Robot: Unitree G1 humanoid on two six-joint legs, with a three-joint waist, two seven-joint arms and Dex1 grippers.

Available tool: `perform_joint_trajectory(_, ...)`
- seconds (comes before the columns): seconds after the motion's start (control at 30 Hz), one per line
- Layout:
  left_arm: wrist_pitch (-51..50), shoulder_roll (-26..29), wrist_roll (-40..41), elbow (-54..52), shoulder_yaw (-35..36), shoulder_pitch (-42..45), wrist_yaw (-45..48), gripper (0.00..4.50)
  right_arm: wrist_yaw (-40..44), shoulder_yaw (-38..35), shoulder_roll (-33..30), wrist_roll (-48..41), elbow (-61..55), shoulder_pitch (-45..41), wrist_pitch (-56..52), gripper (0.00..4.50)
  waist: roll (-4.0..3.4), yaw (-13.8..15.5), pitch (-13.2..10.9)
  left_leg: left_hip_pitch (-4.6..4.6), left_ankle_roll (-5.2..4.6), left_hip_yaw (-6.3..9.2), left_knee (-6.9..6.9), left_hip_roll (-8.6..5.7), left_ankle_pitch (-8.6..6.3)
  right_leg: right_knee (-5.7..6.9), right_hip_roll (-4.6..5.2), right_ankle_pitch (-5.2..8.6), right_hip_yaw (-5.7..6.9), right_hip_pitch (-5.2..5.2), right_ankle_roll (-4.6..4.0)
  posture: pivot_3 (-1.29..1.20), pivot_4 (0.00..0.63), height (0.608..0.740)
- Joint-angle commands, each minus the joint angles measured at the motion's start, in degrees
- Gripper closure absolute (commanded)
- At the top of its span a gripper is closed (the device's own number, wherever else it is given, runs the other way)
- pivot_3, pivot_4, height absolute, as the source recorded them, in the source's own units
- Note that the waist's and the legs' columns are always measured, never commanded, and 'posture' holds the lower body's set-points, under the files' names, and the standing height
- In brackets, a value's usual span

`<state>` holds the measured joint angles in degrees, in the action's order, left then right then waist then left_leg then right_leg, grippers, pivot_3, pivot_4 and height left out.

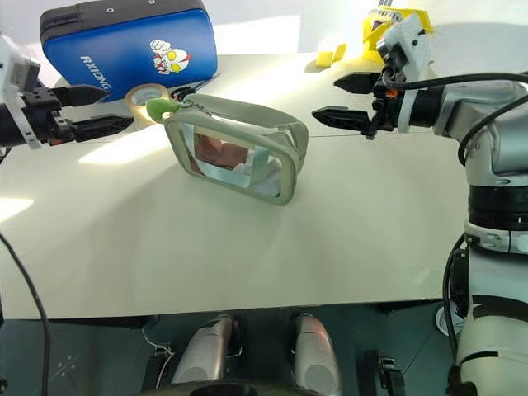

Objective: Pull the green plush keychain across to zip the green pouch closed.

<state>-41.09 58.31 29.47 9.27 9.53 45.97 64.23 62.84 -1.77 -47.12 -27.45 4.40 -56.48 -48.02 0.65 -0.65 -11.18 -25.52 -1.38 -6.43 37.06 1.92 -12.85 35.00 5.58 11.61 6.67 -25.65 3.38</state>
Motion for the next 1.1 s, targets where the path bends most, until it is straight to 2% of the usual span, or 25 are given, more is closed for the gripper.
perform_joint_trajectory(0.03,1.5,2.4,-0.6,1.3,-1.0,2.7,4.1,0.0,1.1,-0.3,0.0,-2.1,-2.1,-2.1,-1.2,0.21,0.01,0.0,0.0,-0.02,0.0,-0.02,0.02,-0.01,0.0,0.0,0.01,-0.01,0.0,-0.01,0.01,0.0,0.15,0.74)
perform_joint_trajectory(0.23,2.9,2.0,-2.5,3.1,-1.3,3.8,3.8,0.0,-0.2,0.5,0.4,-1.3,-4.7,-0.4,-0.3,0.21,0.01,0.0,0.0,-0.03,-0.01,-0.05,0.15,-0.04,0.01,0.01,0.06,0.0,-0.02,-0.01,0.0,0.0,0.15,0.74)
perform_joint_trajectory(0.4,3.8,1.6,-3.2,4.1,-1.3,5.9,4.1,0.0,-2.0,3.0,4.3,-1.4,-7.8,-3.6,-0.2,0.21,0.01,-0.2,0.0,-0.03,0.03,-0.06,0.17,-0.02,0.03,0.1,0.05,0.0,-0.05,-0.05,-0.01,0.0,0.15,0.74)
perform_joint_trajectory(0.5,3.3,1.0,-3.3,5.4,-1.9,8.3,4.7,0.0,-4.7,6.8,8.3,1.5,-7.5,-6.5,1.4,0.21,0.01,-0.2,0.0,-0.07,0.06,-0.07,0.17,0.01,0.07,0.2,-0.01,-0.02,-0.08,-0.13,0.03,0.0,0.15,0.74)
perform_joint_trajectory(0.67,2.4,1.8,-2.3,1.4,-2.5,8.0,8.0,0.0,-8.4,16.1,15.7,10.1,-3.1,-8.6,8.2,0.21,0.03,-0.2,0.0,-0.05,0.06,-0.14,0.19,0.02,0.09,0.28,-0.04,-0.03,-0.09,-0.14,0.05,0.0,0.15,0.74)
perform_joint_trajectory(0.8,1.8,2.5,-1.7,-1.5,-1.9,5.6,8.5,0.0,-7.4,20.9,17.7,14.7,0.3,-7.9,12.3,0.21,0.04,0.0,0.0,-0.08,0.06,-0.15,0.26,0.0,0.1,0.3,-0.03,-0.03,-0.1,-0.11,0.05,0.0,0.15,0.74)
perform_joint_trajectory(0.9,1.8,2.9,-1.7,-2.9,-0.9,4.2,7.8,0.0,-6.1,23.0,17.7,18.0,3.8,-7.8,16.9,1.13,0.06,0.0,0.0,-0.08,0.05,-0.14,0.3,-0.01,0.1,0.31,-0.03,-0.03,-0.1,-0.09,0.05,0.0,0.15,0.74)
perform_joint_trajectory(1.1,1.5,2.9,-1.4,-4.0,0.0,2.6,6.4,0.0,-3.6,22.8,19.2,21.2,9.0,-9.4,26.4,4.34,0.09,-0.2,0.0,0.04,0.06,-0.12,0.33,0.0,0.11,0.4,-0.04,-0.03,-0.1,-0.02,0.06,0.0,0.15,0.74)
